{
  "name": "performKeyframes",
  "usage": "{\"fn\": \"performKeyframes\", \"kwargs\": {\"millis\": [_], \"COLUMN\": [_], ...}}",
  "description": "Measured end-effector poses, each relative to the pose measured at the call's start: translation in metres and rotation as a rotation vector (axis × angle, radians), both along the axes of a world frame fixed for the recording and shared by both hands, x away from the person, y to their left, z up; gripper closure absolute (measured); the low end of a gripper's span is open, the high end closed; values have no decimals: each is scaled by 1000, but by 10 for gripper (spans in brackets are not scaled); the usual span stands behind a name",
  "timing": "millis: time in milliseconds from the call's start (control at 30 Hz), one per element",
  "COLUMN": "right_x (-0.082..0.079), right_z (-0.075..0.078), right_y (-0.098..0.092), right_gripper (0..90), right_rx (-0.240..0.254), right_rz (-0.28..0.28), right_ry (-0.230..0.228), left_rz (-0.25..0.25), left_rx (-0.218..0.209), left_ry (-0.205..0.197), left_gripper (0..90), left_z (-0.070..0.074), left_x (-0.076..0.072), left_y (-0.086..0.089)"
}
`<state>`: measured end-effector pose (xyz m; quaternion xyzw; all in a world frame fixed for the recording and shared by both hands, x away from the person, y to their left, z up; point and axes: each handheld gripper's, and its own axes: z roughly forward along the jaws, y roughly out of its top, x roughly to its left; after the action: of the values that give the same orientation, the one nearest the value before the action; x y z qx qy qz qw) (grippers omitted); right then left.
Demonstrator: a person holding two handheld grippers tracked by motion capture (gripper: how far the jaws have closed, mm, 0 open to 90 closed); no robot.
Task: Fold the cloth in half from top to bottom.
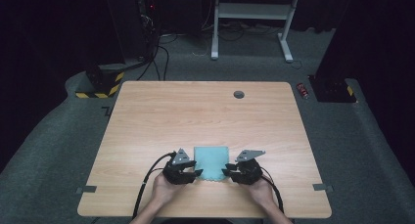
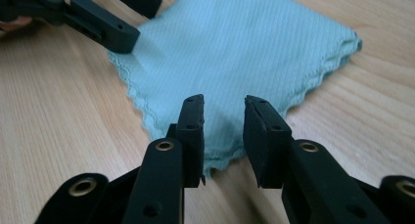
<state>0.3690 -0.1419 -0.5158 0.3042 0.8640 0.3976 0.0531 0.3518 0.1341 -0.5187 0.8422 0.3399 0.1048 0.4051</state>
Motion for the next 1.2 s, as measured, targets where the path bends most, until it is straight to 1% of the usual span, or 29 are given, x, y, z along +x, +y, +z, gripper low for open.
{"fn": "performKeyframes", "kwargs": {"millis": [167, 233, 367, 400, 467, 500, 533, 600, 633, 700, 767, 800, 867, 900, 967, 1033, 1133, 1167, 1200], "right_x": [-6, -7, -10, -10, -10, -10, -10, -11, -10, -8, -5, -3, 3, 8, 13, 20, 31, 35, 39], "right_z": [-2, -4, -5, -5, -5, -5, -5, -5, -5, -3, 1, 2, 4, 5, 7, 8, 7, 6, 5], "right_y": [-5, -6, -8, -9, -9, -10, -10, -11, -12, -13, -13, -12, -10, -7, -2, 5, 18, 21, 24], "right_gripper": [672, 667, 663, 663, 661, 660, 659, 660, 661, 666, 671, 675, 681, 684, 688, 692, 696, 696, 696], "right_rx": [-10, -15, -16, -16, -16, -23, -26, -27, -22, -2, 7, 19, 36, 50, 61, 61, 60, 61, 60], "right_rz": [-15, -14, -16, -16, -22, -21, -19, -22, -27, -42, -51, -57, -73, -82, -91, -100, -111, -117, -122], "right_ry": [-8, -9, -26, -28, -28, -36, -42, -39, -43, -43, -55, -60, -64, -62, -66, -83, -92, -88, -84], "left_rz": [2, 1, 0, 2, 0, 2, 4, 16, 21, 38, 51, 54, 65, 66, 71, 81, 91, 100, 105], "left_rx": [28, 29, 41, 38, 56, 55, 61, 33, 28, 15, -21, -35, -69, -70, -80, -92, -92, -100, -99], "left_ry": [7, 3, -16, -12, -21, -19, -27, -15, -4, -14, -15, -12, -28, -33, -42, -44, -45, -47, -41], "left_gripper": [528, 524, 518, 514, 503, 497, 492, 484, 481, 480, 482, 482, 481, 482, 483, 483, 484, 484, 485], "left_z": [-2, -2, -3, -3, -2, -3, -2, -3, -3, -1, 2, 4, 9, 10, 10, 9, 7, 6, 5], "left_x": [-5, -7, -9, -9, -11, -11, -11, -11, -11, -10, -7, -4, 5, 8, 15, 24, 36, 39, 43], "left_y": [4, 5, 7, 7, 7, 8, 10, 13, 14, 16, 17, 17, 13, 11, 6, -2, -10, -12, -14]}}
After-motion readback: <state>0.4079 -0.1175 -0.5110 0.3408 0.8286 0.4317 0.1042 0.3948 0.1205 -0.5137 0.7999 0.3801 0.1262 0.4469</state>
